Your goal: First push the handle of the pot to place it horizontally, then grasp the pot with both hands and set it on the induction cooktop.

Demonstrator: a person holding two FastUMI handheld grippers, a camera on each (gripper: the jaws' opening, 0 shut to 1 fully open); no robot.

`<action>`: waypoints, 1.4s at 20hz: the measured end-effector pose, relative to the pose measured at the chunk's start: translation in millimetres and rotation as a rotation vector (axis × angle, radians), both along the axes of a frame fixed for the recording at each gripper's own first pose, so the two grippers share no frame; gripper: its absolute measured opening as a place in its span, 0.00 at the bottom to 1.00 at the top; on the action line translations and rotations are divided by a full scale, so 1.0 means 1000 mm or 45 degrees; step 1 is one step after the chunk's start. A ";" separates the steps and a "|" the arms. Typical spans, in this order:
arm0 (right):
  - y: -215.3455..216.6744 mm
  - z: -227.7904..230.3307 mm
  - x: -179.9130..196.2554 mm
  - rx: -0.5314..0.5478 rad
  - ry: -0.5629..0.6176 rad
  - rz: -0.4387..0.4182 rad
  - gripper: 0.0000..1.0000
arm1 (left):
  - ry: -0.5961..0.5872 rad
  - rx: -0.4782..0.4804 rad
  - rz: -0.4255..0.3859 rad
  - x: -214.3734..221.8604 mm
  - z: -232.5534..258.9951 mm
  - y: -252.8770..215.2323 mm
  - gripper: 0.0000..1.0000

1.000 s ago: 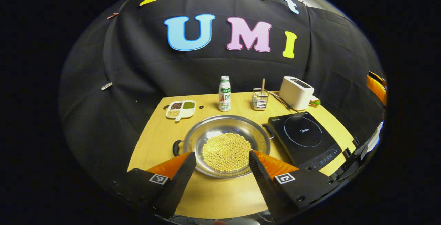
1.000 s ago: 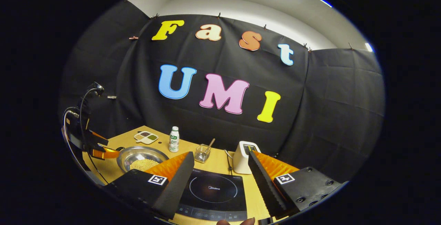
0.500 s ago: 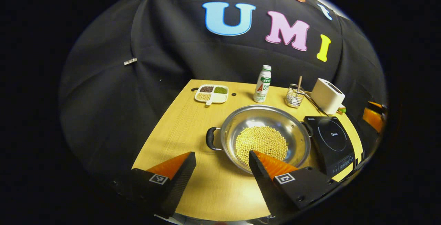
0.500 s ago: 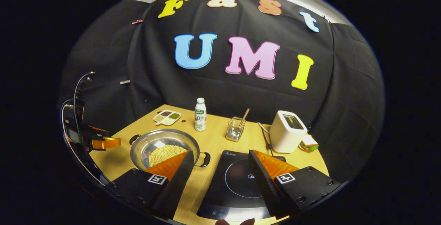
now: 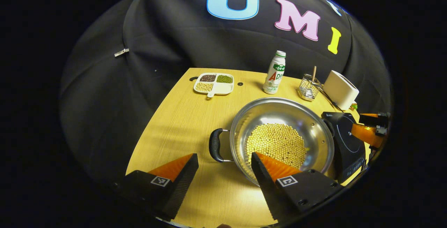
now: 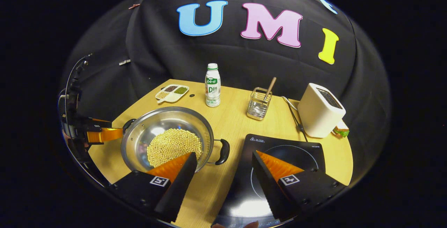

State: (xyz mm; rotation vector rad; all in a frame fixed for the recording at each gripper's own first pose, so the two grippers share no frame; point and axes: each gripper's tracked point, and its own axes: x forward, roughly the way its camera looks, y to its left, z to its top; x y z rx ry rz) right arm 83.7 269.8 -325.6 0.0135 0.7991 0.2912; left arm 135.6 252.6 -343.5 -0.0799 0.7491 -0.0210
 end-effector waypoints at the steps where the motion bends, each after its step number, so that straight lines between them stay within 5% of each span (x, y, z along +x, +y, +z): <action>1: 0.003 -0.009 0.004 0.000 0.021 0.011 0.98 | 0.004 0.009 0.004 0.006 -0.005 0.002 0.95; 12: 0.033 -0.096 0.029 0.033 0.253 -0.002 0.90 | 0.023 0.003 -0.043 0.055 -0.041 -0.006 0.90; 14: 0.039 -0.105 0.033 0.042 0.281 -0.012 0.80 | 0.014 0.010 -0.052 0.061 -0.043 -0.006 0.86; 17: 0.043 -0.116 0.034 0.034 0.306 -0.019 0.80 | 0.001 0.035 -0.045 0.070 -0.047 -0.004 0.83; 20: 0.041 -0.120 0.043 0.020 0.284 -0.083 0.80 | -0.005 0.038 -0.027 0.074 -0.050 -0.001 0.69; 28: 0.040 -0.120 0.042 0.054 0.306 -0.103 0.61 | -0.017 0.032 -0.043 0.073 -0.050 0.000 0.64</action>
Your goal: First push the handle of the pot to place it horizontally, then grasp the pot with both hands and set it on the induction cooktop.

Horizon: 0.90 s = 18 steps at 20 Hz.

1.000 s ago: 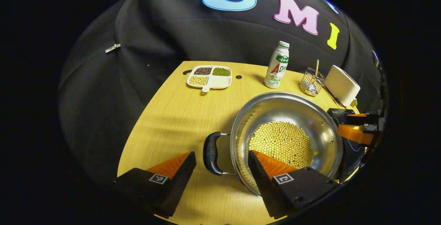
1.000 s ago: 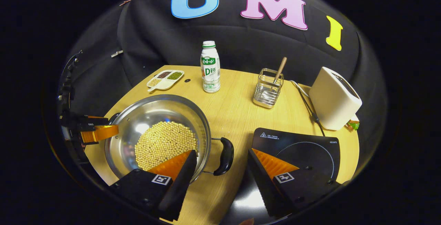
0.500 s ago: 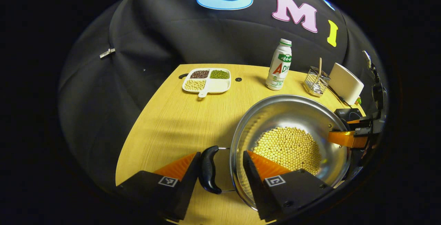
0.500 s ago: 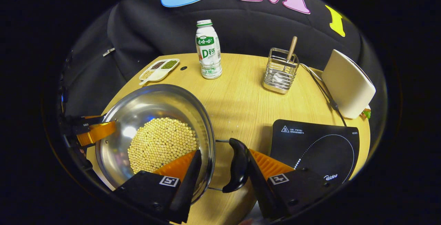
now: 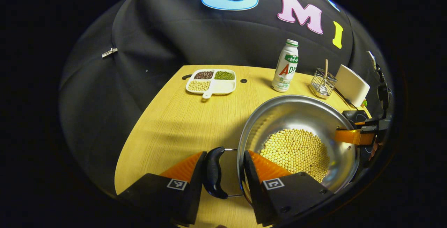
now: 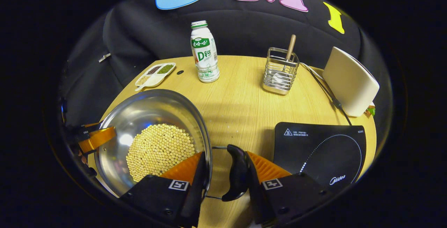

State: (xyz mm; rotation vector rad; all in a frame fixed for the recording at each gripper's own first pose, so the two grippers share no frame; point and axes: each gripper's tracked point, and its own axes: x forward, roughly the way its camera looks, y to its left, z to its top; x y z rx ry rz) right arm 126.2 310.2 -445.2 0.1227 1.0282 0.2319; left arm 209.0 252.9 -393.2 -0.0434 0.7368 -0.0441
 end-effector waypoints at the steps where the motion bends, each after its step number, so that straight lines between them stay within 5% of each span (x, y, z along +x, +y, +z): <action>1: 0.000 0.002 -0.001 0.002 0.011 0.000 0.58 | 0.001 0.005 -0.007 -0.001 0.001 0.000 0.63; 10: -0.016 0.048 -0.015 0.029 -0.005 -0.037 0.57 | -0.016 0.023 -0.038 -0.020 0.047 -0.012 0.57; 18: -0.095 0.084 -0.022 0.031 -0.041 -0.127 0.57 | -0.048 0.034 -0.138 -0.021 0.094 -0.086 0.57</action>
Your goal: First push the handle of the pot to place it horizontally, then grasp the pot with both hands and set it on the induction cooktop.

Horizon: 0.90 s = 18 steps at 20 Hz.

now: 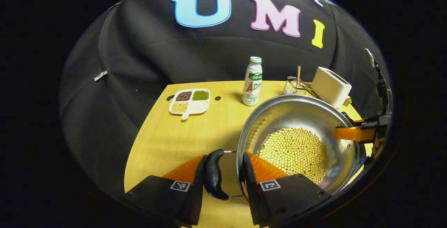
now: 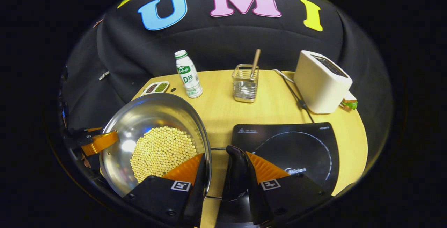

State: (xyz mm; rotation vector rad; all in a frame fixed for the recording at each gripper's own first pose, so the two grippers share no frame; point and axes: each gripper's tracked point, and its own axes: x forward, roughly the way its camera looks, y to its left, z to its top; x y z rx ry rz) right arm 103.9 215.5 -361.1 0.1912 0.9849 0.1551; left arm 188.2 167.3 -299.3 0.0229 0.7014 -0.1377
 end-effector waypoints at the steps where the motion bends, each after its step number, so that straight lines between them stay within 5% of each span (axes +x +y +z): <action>1: -0.011 0.002 -0.001 0.000 0.001 -0.011 0.57 | 0.001 -0.004 -0.010 -0.001 0.003 -0.013 0.57; 18: -0.189 0.008 -0.026 -0.034 -0.010 -0.157 0.57 | -0.013 -0.024 -0.161 0.002 0.026 -0.193 0.60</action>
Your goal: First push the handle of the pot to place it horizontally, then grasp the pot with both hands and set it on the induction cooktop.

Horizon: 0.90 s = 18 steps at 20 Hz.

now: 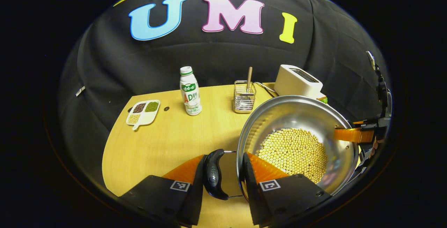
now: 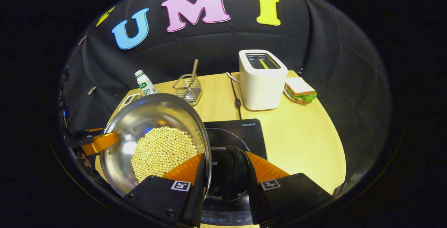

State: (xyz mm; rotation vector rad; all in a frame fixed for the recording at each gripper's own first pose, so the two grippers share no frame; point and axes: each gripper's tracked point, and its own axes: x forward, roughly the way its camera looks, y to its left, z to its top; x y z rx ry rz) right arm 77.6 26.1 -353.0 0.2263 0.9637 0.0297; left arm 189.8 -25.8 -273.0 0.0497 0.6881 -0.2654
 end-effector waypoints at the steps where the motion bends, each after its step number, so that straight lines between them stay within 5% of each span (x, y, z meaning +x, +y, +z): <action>1: -0.009 -0.001 0.000 0.000 0.002 -0.006 0.57 | 0.000 -0.001 -0.004 0.001 -0.001 -0.009 0.60; 18: -0.071 -0.044 0.011 0.000 0.054 -0.033 0.57 | 0.023 -0.009 -0.025 0.025 -0.034 -0.079 0.57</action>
